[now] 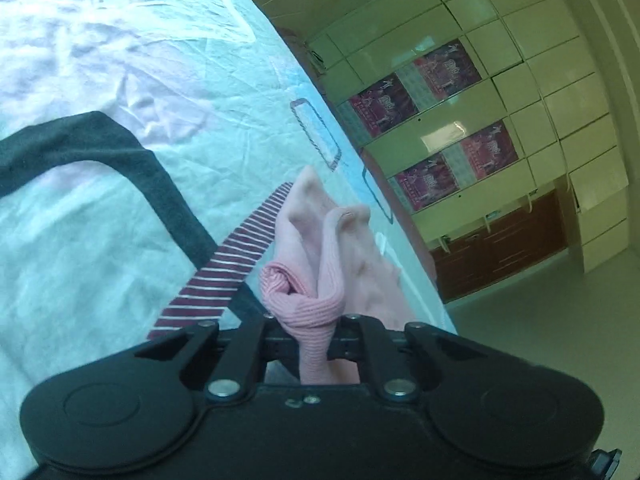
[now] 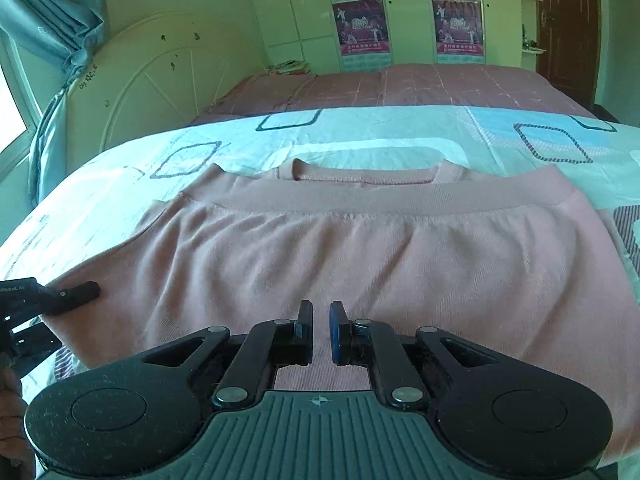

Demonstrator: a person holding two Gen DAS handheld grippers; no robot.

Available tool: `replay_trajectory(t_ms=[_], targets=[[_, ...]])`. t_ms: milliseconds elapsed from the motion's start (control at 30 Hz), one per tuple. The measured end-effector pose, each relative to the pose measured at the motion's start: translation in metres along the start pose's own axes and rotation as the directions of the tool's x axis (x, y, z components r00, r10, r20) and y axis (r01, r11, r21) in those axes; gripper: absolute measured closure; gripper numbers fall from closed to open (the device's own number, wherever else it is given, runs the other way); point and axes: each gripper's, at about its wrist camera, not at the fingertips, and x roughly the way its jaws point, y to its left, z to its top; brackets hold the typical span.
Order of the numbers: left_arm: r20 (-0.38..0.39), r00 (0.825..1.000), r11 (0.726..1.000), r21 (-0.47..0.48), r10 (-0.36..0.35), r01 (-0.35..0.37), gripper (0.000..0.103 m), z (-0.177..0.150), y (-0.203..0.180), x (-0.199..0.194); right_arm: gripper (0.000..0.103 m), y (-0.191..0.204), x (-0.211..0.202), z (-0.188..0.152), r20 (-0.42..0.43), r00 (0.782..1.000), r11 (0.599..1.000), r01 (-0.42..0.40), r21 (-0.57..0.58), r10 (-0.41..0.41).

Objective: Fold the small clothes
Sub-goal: 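Grasp the folded edge with both tools and lift it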

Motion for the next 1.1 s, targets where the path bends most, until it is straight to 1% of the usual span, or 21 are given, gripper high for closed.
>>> replay_trajectory(t_ms=[33,67,133,167,200,267,367,433,500,633,733,767,800,833,867,900,933,967,1000,1067,1100], targets=[[-0.014,0.999,1.0,0.009,0.029,-0.029,0.095,-0.002,0.002,0.005,0.094,0.001,0.011,-0.004,-0.04,0.999,1.0,0.016,-0.023,-0.017],[-0.034,0.997,0.998,0.009,0.065,-0.065,0.09,-0.005,0.005,0.01,0.094,-0.001,0.022,-0.009,-0.074,0.997,0.999,0.02,-0.028,-0.022],[-0.024,0.999,0.998,-0.05,0.03,-0.031,0.09,-0.008,0.013,0.009,0.094,-0.006,0.025,-0.012,-0.044,0.999,1.0,0.001,-0.023,-0.002],[-0.017,0.999,0.997,-0.069,0.028,-0.029,0.089,-0.008,0.014,0.008,0.094,-0.008,0.024,-0.011,-0.046,0.999,1.0,-0.008,-0.018,0.007],[-0.012,0.999,0.998,-0.055,0.04,-0.041,0.093,-0.007,0.01,0.008,0.094,-0.011,0.024,-0.01,-0.048,0.999,1.0,-0.023,-0.016,0.022],[0.007,0.999,0.999,0.014,0.05,-0.05,0.096,-0.009,-0.008,0.005,0.094,-0.02,0.019,-0.008,-0.039,0.998,0.998,-0.055,0.014,0.056],[0.02,1.0,0.985,0.171,0.017,-0.02,0.097,-0.014,-0.062,0.0,0.094,-0.044,-0.002,-0.004,0.04,0.996,0.992,-0.079,0.102,0.076],[0.005,1.0,0.959,0.282,-0.018,0.016,0.097,-0.026,-0.108,0.002,0.094,-0.067,-0.021,-0.004,0.093,0.992,0.981,-0.101,0.163,0.087],[-0.036,0.998,0.922,0.382,-0.053,0.063,0.097,-0.046,-0.157,0.01,0.094,-0.094,-0.043,-0.004,0.145,0.986,0.97,-0.109,0.215,0.078],[-0.165,0.982,0.836,0.524,-0.089,0.164,0.097,-0.114,-0.241,0.037,0.094,-0.159,-0.093,-0.006,0.238,0.971,0.93,-0.115,0.35,0.03],[-0.278,0.96,0.782,0.593,-0.023,0.191,0.096,-0.18,-0.283,0.075,0.094,-0.211,-0.13,-0.01,0.271,0.962,0.891,-0.135,0.433,0.013],[-0.332,0.943,0.762,0.614,0.01,0.208,0.091,-0.205,-0.291,0.091,0.094,-0.226,-0.136,-0.012,0.268,0.963,0.875,-0.155,0.458,0.03],[-0.388,0.919,0.73,0.648,0.07,0.218,0.074,-0.229,-0.297,0.105,0.094,-0.241,-0.14,-0.014,0.252,0.966,0.859,-0.178,0.48,0.06],[-0.424,0.894,0.707,0.676,0.144,0.207,0.07,-0.249,-0.301,0.116,0.087,-0.255,-0.143,-0.017,0.224,0.972,0.846,-0.175,0.504,0.067],[-0.419,0.893,0.701,0.687,0.165,0.193,0.068,-0.258,-0.303,0.115,0.044,-0.264,-0.148,-0.021,0.208,0.977,0.842,-0.149,0.519,0.044],[-0.407,0.904,0.697,0.686,0.129,0.209,0.063,-0.259,-0.304,0.107,0.024,-0.271,-0.158,-0.025,0.234,0.972,0.845,-0.144,0.515,0.023],[-0.391,0.915,0.699,0.681,0.097,0.217,0.061,-0.252,-0.304,0.1,0.015,-0.277,-0.169,-0.031,0.271,0.961,0.851,-0.178,0.494,0.044],[-0.364,0.928,0.704,0.679,0.076,0.209,0.061,-0.241,-0.3,0.092,0.016,-0.281,-0.173,-0.034,0.273,0.96,0.847,-0.194,0.495,0.061],[-0.329,0.942,0.707,0.683,0.072,0.185,0.062,-0.226,-0.297,0.089,0.018,-0.285,-0.176,-0.037,0.275,0.958,0.836,-0.214,0.504,0.079],[-0.238,0.964,0.697,0.711,0.115,0.093,0.062,-0.199,-0.29,0.089,0.049,-0.288,-0.171,-0.039,0.267,0.955,0.81,-0.258,0.526,0.13],[-0.19,0.971,0.687,0.726,0.148,0.037,0.062,-0.184,-0.282,0.091,0.052,-0.285,-0.165,-0.038,0.259,0.953,0.804,-0.274,0.528,0.155]])
